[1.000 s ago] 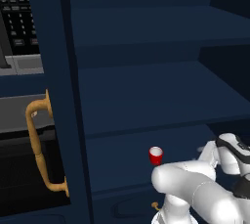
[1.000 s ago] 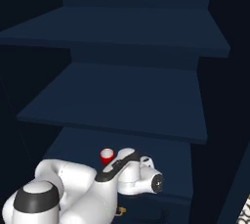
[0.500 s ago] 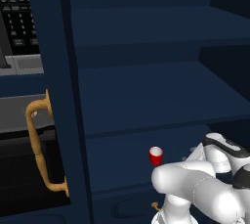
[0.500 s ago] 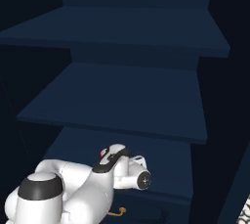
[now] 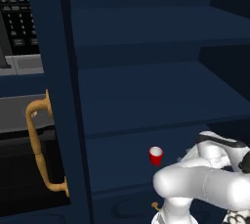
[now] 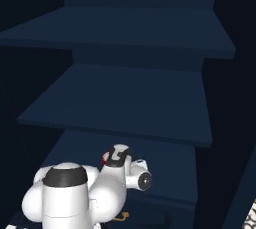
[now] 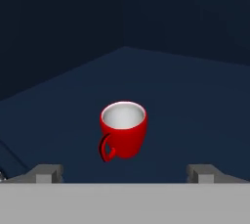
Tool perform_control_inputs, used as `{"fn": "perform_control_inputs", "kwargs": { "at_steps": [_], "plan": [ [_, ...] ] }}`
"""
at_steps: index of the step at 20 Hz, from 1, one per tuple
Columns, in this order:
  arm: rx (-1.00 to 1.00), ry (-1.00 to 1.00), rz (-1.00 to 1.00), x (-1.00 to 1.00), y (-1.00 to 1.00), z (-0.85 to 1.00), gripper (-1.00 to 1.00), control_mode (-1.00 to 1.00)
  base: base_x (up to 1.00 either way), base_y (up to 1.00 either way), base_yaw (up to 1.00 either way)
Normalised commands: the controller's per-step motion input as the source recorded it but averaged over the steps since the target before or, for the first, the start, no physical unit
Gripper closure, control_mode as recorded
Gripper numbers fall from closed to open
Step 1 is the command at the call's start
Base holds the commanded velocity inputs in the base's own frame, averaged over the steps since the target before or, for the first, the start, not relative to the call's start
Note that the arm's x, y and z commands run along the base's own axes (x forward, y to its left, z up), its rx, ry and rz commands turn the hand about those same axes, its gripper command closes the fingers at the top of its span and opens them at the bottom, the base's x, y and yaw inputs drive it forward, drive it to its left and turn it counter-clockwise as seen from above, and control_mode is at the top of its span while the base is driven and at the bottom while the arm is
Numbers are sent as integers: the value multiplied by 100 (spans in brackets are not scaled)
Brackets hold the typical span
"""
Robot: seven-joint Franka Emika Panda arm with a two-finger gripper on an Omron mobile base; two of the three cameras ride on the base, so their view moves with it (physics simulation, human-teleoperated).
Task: Pick the kettle from the counter and place it on the tray. Then pick the mug from the cabinet and place it on the tray. Then close the cabinet doors.
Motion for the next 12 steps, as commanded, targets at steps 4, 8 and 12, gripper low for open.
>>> {"fn": "perform_control_inputs", "kwargs": {
  "at_steps": [4,8,12],
  "plan": [
    [0,2,0,33,24,-31,-100,-100,0,0,0],
    [0,5,1,36,28,-30,-100,-100,0,0,0],
    [0,3,0,32,32,-27,-100,-100,0,0,0]
  ]
}}
